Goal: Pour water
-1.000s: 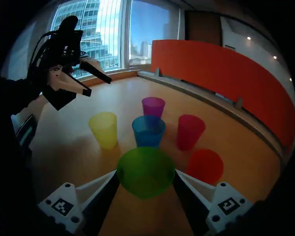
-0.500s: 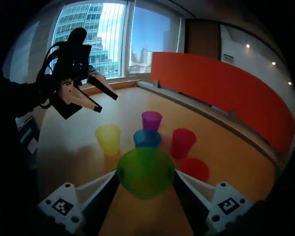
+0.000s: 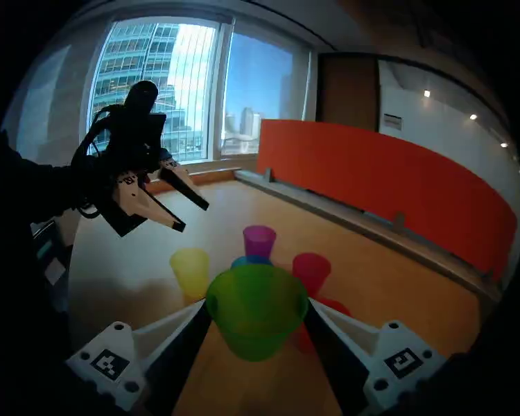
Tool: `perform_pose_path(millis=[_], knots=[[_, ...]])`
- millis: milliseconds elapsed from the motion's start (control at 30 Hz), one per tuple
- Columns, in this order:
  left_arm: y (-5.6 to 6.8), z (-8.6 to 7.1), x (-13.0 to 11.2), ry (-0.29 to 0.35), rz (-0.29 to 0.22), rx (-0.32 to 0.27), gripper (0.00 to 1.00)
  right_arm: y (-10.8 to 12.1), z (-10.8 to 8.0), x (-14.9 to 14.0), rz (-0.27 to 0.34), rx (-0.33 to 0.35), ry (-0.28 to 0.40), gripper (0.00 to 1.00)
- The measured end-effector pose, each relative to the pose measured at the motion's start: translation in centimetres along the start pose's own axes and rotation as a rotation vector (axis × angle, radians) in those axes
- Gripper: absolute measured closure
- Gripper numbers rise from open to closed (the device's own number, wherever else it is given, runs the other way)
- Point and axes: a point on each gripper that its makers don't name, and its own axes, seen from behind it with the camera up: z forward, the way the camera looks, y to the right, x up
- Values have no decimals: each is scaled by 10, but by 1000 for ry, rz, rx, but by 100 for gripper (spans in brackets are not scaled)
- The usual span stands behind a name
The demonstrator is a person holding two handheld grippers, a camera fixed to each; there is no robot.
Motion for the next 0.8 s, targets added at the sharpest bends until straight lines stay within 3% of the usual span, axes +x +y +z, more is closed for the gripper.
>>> perform_pose_path(millis=[800], knots=[[4,25,-8,-59,20,-29,3,2,-30,58,-19,-32,143,8]])
